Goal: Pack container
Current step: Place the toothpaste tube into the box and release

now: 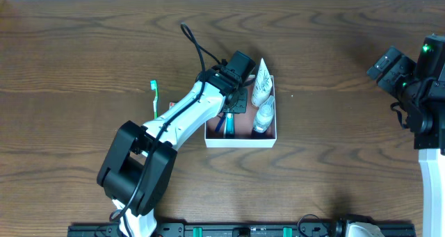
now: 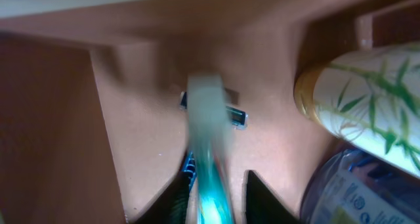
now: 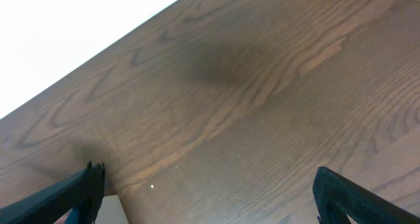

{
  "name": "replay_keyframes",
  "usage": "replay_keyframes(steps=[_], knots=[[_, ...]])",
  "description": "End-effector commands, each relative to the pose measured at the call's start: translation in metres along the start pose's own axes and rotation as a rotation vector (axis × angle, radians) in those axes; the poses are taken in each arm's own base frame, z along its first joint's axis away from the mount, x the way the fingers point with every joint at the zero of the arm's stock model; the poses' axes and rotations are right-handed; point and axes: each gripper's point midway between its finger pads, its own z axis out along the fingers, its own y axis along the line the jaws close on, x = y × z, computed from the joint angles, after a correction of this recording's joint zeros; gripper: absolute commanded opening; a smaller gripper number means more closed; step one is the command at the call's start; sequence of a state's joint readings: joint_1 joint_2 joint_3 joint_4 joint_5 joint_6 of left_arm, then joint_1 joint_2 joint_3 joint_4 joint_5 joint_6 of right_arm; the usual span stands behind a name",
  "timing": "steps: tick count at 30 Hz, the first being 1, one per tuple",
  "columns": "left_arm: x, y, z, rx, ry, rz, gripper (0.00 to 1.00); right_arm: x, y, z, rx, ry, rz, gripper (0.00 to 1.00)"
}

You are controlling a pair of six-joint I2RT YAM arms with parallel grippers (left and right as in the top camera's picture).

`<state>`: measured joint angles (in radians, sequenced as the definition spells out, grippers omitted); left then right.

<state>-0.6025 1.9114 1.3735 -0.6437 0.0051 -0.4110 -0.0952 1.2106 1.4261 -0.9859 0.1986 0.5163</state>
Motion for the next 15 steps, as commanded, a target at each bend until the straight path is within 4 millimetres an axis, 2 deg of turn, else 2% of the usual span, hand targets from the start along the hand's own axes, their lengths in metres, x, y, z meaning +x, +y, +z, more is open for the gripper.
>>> replay_keyframes(steps=[1,5,8,10,12,15], knots=[[-0.007,0.001,-0.006,-0.008,-0.027,-0.015,0.39,-0.003,-0.002,-0.001,0.009,-0.008,0.019,0.98],[-0.015,-0.002,-0.033,0.011,-0.057,-0.017,0.42,-0.003,-0.002,-0.001,0.009,-0.008,0.019,0.99],[-0.024,-0.003,-0.071,0.036,-0.109,-0.005,0.43,-0.003,-0.002,-0.001,0.009,-0.008,0.019,0.99],[-0.030,-0.001,-0.103,0.055,-0.168,0.042,0.44,-0.003,-0.002,-0.001,0.009,-0.008,0.019,0.99],[-0.036,0.017,-0.130,0.020,-0.231,0.032,0.48,-0.003,-0.002,-0.001,0.009,-0.008,0.019,0.99],[-0.041,0.064,-0.157,-0.105,-0.292,-0.032,0.57,-0.003,-0.002,-0.001,0.008,-0.009,0.019,0.99]])
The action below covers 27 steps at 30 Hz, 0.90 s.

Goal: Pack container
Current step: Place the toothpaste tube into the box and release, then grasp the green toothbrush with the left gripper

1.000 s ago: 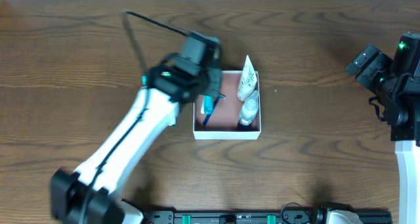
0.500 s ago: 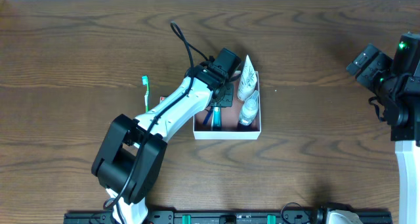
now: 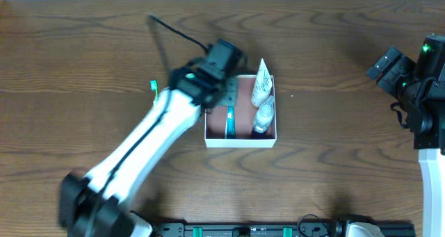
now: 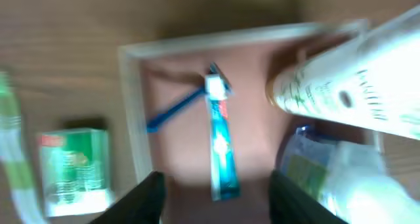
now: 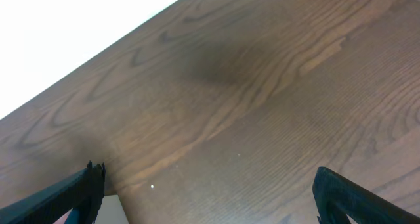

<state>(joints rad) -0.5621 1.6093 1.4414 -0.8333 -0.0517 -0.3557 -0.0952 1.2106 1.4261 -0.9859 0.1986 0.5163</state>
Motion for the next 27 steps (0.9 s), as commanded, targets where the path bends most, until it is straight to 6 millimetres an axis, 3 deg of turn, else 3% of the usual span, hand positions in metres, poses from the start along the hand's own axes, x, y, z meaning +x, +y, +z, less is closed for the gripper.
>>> replay_keyframes(steps=[1,5,10,14,18,27], knots=[[-0.024,0.059,-0.032,-0.163,-0.101,-0.034,0.59,-0.003,-0.002,-0.001,0.009,-0.008,0.020,0.99],[-0.015,0.121,-0.022,-0.257,-0.022,-0.134,0.64,-0.003,-0.002,-0.001,0.009,-0.008,0.019,0.99],[0.013,0.178,0.023,-0.285,0.147,-0.250,0.64,-0.003,-0.002,-0.001,0.009,-0.008,0.019,0.99],[0.030,0.182,0.070,-0.145,0.280,-0.225,0.64,-0.003,-0.002,-0.001,0.009,-0.008,0.019,0.99],[0.044,0.196,0.101,-0.141,0.349,-0.248,0.64,-0.003,-0.002,-0.001,0.009,-0.009,0.019,0.99],[0.070,0.210,0.140,-0.141,0.453,-0.228,0.57,-0.003,-0.002,-0.001,0.008,-0.009,0.019,0.99]])
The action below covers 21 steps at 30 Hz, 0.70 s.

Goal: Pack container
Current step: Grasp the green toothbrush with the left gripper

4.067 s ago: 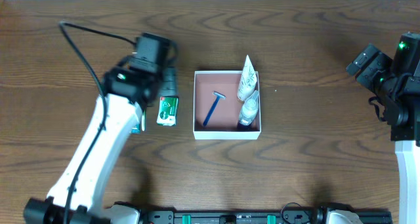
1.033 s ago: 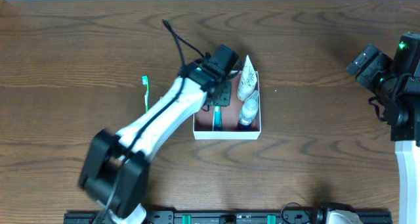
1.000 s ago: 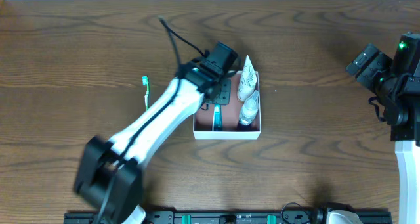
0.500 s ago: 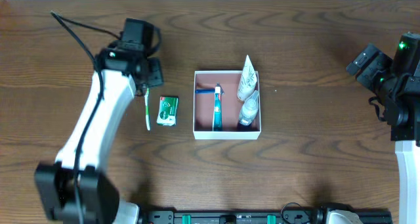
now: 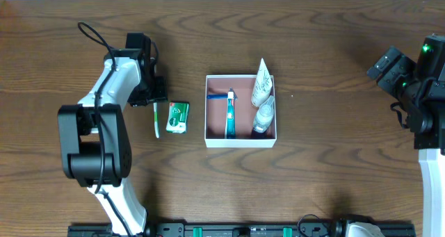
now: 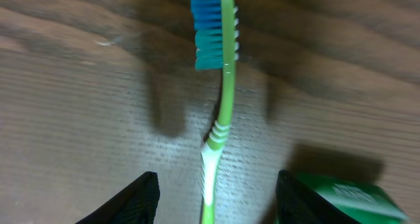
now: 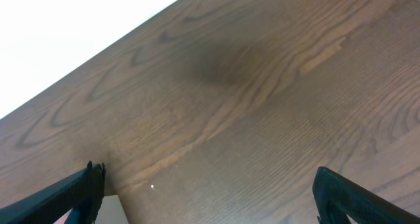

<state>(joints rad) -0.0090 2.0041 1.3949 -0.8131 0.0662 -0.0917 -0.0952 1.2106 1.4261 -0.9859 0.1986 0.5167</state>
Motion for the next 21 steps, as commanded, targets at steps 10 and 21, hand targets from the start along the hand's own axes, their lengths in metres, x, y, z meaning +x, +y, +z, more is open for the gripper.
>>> replay_keyframes(steps=[10,21], knots=[[0.011,0.003,0.028,0.002,0.081,0.044,0.19,-0.003,-0.002,-0.001,0.009,-0.008,0.019,0.99],[0.000,0.000,-0.068,0.008,-0.084,0.054,0.06,-0.003,-0.002,-0.001,0.009,-0.008,0.019,0.99]])
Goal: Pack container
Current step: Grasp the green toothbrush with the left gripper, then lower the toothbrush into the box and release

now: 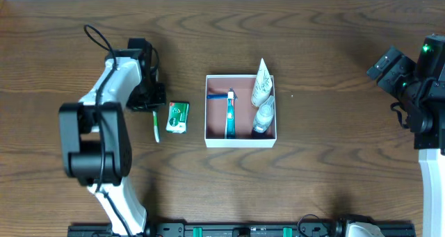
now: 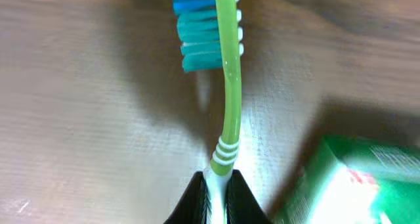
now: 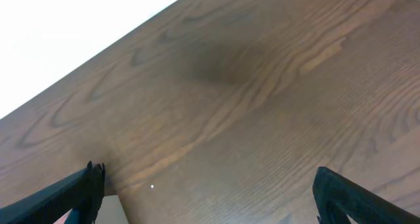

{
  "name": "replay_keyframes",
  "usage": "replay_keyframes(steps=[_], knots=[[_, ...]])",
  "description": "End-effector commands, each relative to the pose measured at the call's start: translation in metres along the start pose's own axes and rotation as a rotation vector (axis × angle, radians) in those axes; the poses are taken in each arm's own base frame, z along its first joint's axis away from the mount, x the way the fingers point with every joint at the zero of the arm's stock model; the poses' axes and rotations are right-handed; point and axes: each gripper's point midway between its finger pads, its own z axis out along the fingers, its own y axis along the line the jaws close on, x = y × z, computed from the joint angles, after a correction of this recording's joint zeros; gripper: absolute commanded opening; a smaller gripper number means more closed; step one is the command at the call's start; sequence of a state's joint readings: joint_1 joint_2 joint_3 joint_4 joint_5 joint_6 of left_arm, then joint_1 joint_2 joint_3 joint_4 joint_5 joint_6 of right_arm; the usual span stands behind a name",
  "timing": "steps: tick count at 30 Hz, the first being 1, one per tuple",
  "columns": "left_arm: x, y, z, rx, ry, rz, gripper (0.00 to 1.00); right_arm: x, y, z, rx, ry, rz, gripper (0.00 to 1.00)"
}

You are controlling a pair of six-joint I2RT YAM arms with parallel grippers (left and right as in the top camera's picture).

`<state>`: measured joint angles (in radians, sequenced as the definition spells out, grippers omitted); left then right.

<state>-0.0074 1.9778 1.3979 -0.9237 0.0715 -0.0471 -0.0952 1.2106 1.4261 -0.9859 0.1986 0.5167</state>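
Observation:
A white box [image 1: 240, 143] with a reddish floor sits mid-table, holding a blue razor, a teal tube [image 1: 230, 120], a white bamboo-print tube [image 1: 261, 80] and a small clear bottle [image 1: 263, 116]. Left of it lies a green toothbrush [image 1: 156, 125] with blue bristles [image 2: 203, 33]. My left gripper [image 2: 215, 198] is shut on the toothbrush handle [image 2: 226, 112], low over the table. A green packet [image 1: 178, 117] lies between brush and box. My right gripper [image 3: 207, 194] stands open at the far right, over bare wood.
The green packet [image 2: 354, 178] lies close to the right of the held toothbrush. The left arm's cable [image 1: 97, 37] loops above it. A black rail [image 1: 243, 230] runs along the table's front edge.
My left gripper was open with its fingers on either side of the toothbrush handle; now it is shut on that handle, closer to the table. The right arm has not moved.
My left gripper was down inside the box at the teal tube. Then it was open above the box, the tube lying inside. Then it stood open over the toothbrush left of the box, and now it grips the handle.

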Motion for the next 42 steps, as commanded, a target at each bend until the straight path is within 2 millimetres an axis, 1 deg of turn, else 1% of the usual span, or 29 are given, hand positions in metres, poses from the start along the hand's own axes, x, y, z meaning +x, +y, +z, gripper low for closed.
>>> replay_keyframes(steps=[1,4,6,8,11,13,15,18,21,25,28,33,37,41,42], knots=[[-0.017,-0.007,-0.074,0.023,-0.205,0.022,0.06,-0.003,-0.002,-0.001,0.009,-0.008,0.019,0.99],[-0.009,-0.033,-0.118,0.101,-0.311,0.076,0.06,-0.003,-0.002,-0.001,0.009,-0.008,0.019,0.99],[0.000,-0.054,-0.141,0.138,-0.368,0.128,0.06,-0.003,-0.002,-0.001,0.008,-0.009,0.019,0.99],[0.010,-0.075,-0.158,0.157,-0.411,0.191,0.06,-0.003,-0.002,-0.001,0.008,-0.009,0.019,0.99],[0.022,-0.107,-0.166,0.182,-0.431,0.279,0.06,-0.003,-0.002,-0.001,0.009,-0.008,0.019,0.99],[0.028,-0.128,-0.162,0.197,-0.429,0.327,0.06,-0.003,-0.002,-0.001,0.009,-0.008,0.019,0.99],[0.032,-0.145,-0.155,0.203,-0.424,0.374,0.06,-0.003,-0.002,-0.001,0.008,-0.009,0.019,0.99],[0.035,-0.164,-0.142,0.207,-0.411,0.421,0.06,-0.003,-0.002,-0.001,0.009,-0.008,0.019,0.99],[0.033,-0.176,-0.129,0.206,-0.391,0.446,0.06,-0.003,-0.002,-0.001,0.008,-0.009,0.019,0.99],[0.033,-0.184,-0.110,0.195,-0.347,0.460,0.06,-0.003,-0.002,-0.001,0.008,-0.009,0.019,0.99],[0.036,-0.189,-0.091,0.187,-0.294,0.426,0.06,-0.003,-0.002,-0.001,0.009,-0.008,0.019,0.99],[0.042,-0.198,-0.068,0.160,-0.235,0.391,0.06,-0.003,-0.002,-0.001,0.009,-0.008,0.019,0.99],[0.042,-0.196,-0.062,0.101,-0.246,0.336,0.06,-0.003,-0.002,-0.001,0.008,-0.009,0.019,0.99],[0.045,-0.199,-0.062,0.100,-0.246,0.268,0.06,-0.003,-0.002,-0.001,0.009,-0.008,0.019,0.99],[0.046,-0.200,-0.061,0.102,-0.244,0.254,0.08,-0.003,-0.002,-0.001,0.009,-0.008,0.019,0.99]])
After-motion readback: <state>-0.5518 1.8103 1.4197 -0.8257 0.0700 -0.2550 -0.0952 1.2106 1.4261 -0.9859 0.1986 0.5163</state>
